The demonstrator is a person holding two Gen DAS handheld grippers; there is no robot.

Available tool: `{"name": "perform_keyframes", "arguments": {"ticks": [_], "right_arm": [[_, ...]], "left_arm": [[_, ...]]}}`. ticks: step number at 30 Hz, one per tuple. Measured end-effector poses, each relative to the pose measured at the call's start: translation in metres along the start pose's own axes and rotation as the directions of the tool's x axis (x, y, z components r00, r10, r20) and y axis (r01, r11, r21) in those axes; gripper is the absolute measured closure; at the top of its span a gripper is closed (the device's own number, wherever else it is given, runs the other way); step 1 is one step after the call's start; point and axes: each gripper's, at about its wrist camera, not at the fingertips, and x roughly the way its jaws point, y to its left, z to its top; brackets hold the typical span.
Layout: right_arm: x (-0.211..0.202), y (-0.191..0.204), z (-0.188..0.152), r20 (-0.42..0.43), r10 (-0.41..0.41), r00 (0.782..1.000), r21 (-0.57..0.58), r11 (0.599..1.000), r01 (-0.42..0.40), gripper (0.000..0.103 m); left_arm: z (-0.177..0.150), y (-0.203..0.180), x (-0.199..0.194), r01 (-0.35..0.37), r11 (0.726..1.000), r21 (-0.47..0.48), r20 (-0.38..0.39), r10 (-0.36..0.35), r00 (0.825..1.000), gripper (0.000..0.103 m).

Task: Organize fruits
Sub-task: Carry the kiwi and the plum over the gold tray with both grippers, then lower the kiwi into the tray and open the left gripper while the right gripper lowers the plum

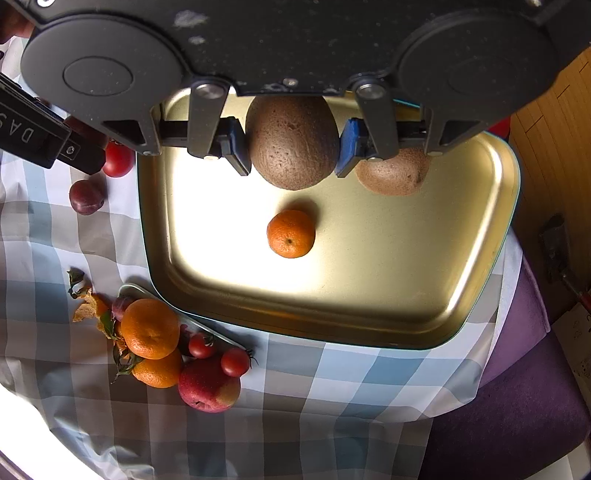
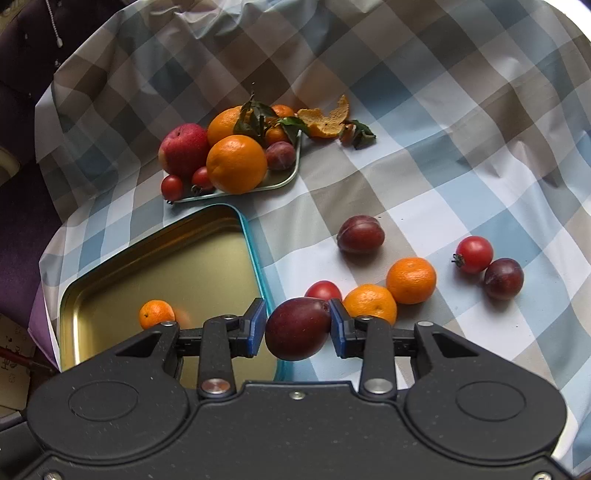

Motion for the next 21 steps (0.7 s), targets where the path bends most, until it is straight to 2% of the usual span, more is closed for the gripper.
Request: {"name": "perform_keyframes", "arguments": {"ticks": [4, 6, 8, 10, 13, 21], "right_arm": [[0.005, 0.013, -0.002, -0.017, 0.011, 1.000, -0.027, 1.000, -0.012, 0.057], [0.007, 0.018, -0.003, -0.024, 0.015, 1.000, -0.039, 0.999, -0.016, 0.057], [0.010, 0.023, -0.004, -0.032, 0.016, 0.999, -0.051, 0.999, -0.017, 0.057], [0.013, 0.027, -0.006, -0.044, 0.016, 0.999, -0.063, 0.998, -0.019, 0.057], [0.016, 0.033, -0.009, -0.061, 0.015, 0.998, -0.084, 0.996, -0.020, 0.057], [0.018, 0.038, -0.011, -0.057, 0.011, 0.998, -0.109, 0.994, -0.017, 0.058]], "left_arm": [[0.002, 0.009, 0.003, 0.018, 1.000, -0.017, -0.025, -0.018, 1.000, 0.054], [0.004, 0.016, 0.001, 0.027, 0.999, -0.036, -0.009, -0.027, 1.000, 0.055], [0.005, 0.020, -0.002, 0.023, 0.999, -0.040, 0.004, -0.023, 1.000, 0.052], [0.005, 0.023, -0.001, 0.023, 0.999, -0.039, 0.005, -0.023, 1.000, 0.044], [0.005, 0.024, 0.000, 0.032, 0.999, -0.030, -0.009, -0.032, 0.999, 0.044], [0.005, 0.017, -0.004, -0.044, 0.999, 0.021, 0.044, 0.043, 0.998, 0.046]]}}
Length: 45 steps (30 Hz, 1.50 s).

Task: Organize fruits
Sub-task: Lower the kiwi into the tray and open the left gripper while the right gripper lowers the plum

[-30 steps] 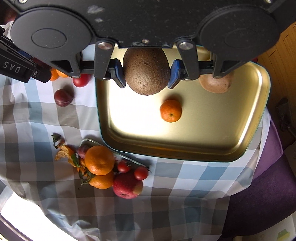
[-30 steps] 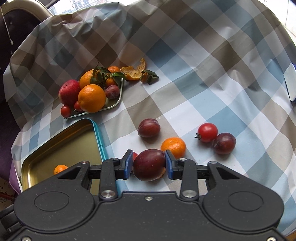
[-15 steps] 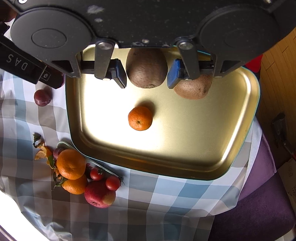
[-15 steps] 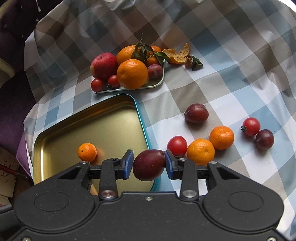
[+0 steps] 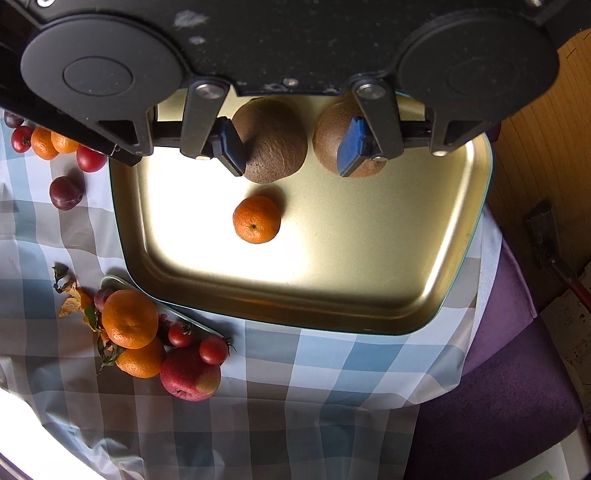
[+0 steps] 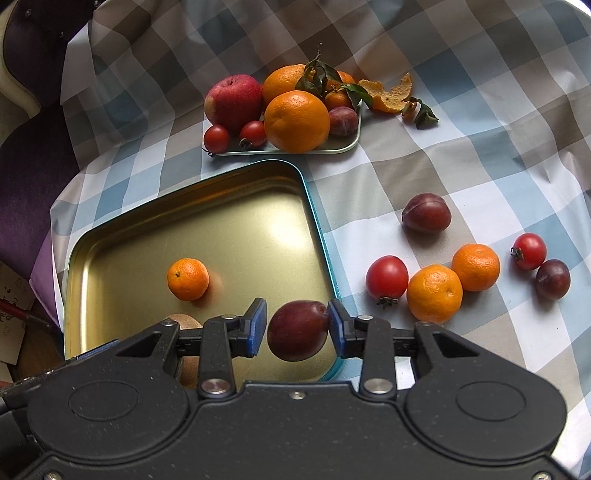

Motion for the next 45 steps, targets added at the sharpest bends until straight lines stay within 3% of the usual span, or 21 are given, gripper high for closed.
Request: {"name": "perform_keyframes", "arguments": {"ticks": [11, 45], "right_arm": [[0.0009, 0.0024, -0.0013, -0.004, -0.010, 1.000, -0.011, 1.000, 0.010, 0.058], [0.0093, 0.0065, -0.0060, -0.047, -0.039, 0.998, -0.040, 0.999, 0.038, 0.058]], "left_arm": [[0.0010, 0.0074, 0.0005, -0.058, 0.998, -0.035, 0.002, 0.058, 0.998, 0.046], [-0.0006, 0.0007, 0.0022, -0.052, 0.999, -0.006, -0.025, 0.052, 0.998, 0.047]]}}
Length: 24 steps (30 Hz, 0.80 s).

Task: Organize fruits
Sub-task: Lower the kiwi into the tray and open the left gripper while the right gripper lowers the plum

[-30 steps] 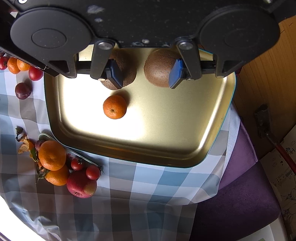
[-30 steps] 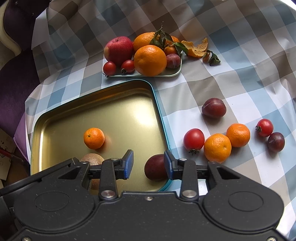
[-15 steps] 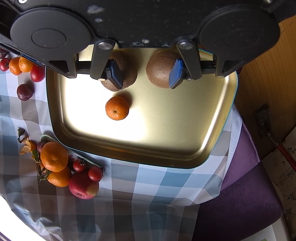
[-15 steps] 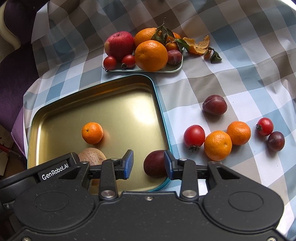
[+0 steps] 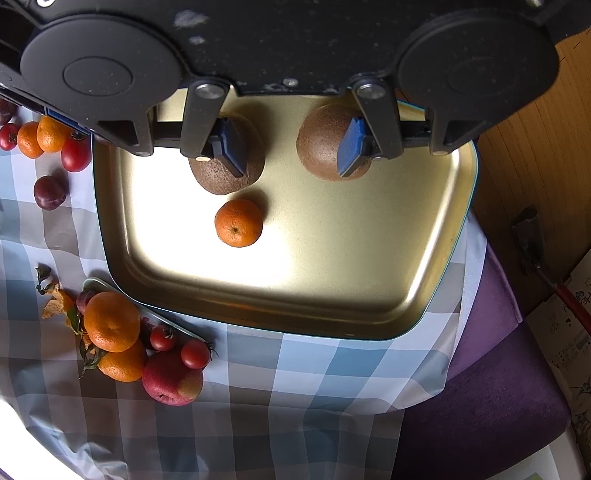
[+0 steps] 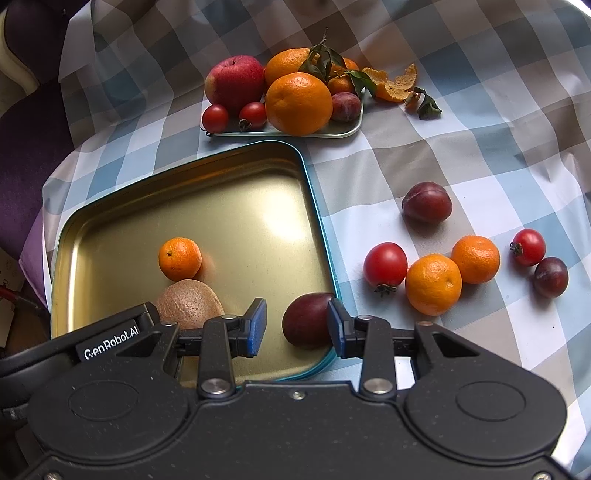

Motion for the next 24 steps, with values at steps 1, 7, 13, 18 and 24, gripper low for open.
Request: {"name": "perform_keyframes", "arguments": {"ticks": [1, 7, 13, 18, 24], "right_arm": [[0.000, 0.000, 0.000, -0.002, -0.001, 1.000, -0.001, 1.000, 0.001, 0.058], [0.001, -0.001, -0.002, -0.008, 0.000, 1.000, 0.002, 1.000, 0.000, 0.058], [0.001, 0.000, -0.003, -0.009, -0.001, 1.000, -0.007, 1.000, 0.001, 0.058], [-0.002, -0.002, -0.002, -0.008, 0.003, 1.000, -0.014, 1.000, -0.003, 0.058], [-0.006, -0.013, 0.001, -0.006, 0.004, 1.000, 0.021, 1.000, -0.004, 0.058]], "left_arm": [[0.000, 0.000, 0.000, -0.004, 1.000, 0.003, -0.001, 0.004, 1.000, 0.047], [-0.001, 0.000, -0.001, -0.012, 1.000, 0.009, -0.014, 0.012, 1.000, 0.047], [-0.001, 0.000, -0.004, 0.009, 1.000, -0.005, -0.026, -0.009, 1.000, 0.047], [-0.002, -0.001, -0.008, 0.019, 1.000, -0.013, -0.036, -0.020, 0.999, 0.048], [-0.003, -0.006, -0.016, 0.051, 0.999, -0.016, -0.058, -0.052, 0.997, 0.048]]}}
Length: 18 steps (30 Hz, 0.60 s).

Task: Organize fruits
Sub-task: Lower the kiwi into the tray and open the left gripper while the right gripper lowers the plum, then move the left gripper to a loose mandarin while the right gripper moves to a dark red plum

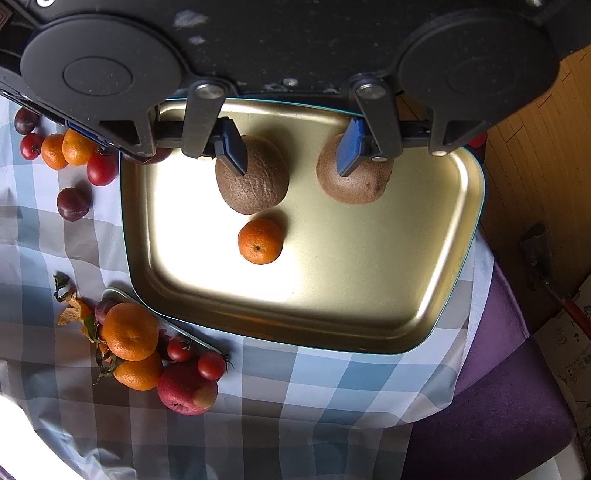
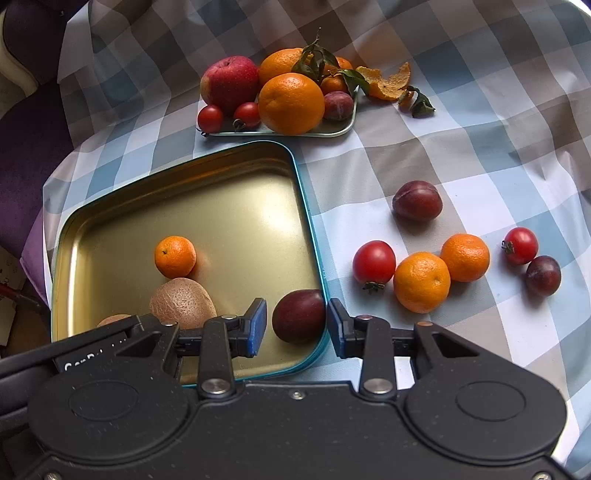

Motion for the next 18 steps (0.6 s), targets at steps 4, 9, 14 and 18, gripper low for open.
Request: {"name": "perform_keyframes", "arguments": {"ticks": [4, 9, 14, 18], "right_arm": [[-0.001, -0.008, 0.000, -0.003, -0.002, 1.000, 0.019, 1.000, 0.003, 0.058], [-0.001, -0.015, -0.003, -0.007, -0.008, 1.000, 0.029, 1.000, 0.008, 0.058], [-0.003, -0.023, -0.007, -0.009, -0.013, 1.000, 0.036, 0.999, 0.013, 0.058], [-0.004, -0.033, -0.007, -0.012, -0.018, 1.000, 0.052, 0.998, 0.019, 0.058]], "left_arm": [[-0.003, -0.009, -0.002, -0.012, 0.999, 0.030, -0.006, 0.012, 1.000, 0.048], [-0.006, -0.017, 0.001, -0.020, 0.999, 0.049, -0.031, 0.021, 0.999, 0.049], [-0.008, -0.024, -0.001, -0.015, 0.999, 0.049, -0.038, 0.017, 0.999, 0.049], [-0.010, -0.033, 0.000, -0.007, 0.998, 0.063, -0.045, 0.010, 0.999, 0.049]]}}
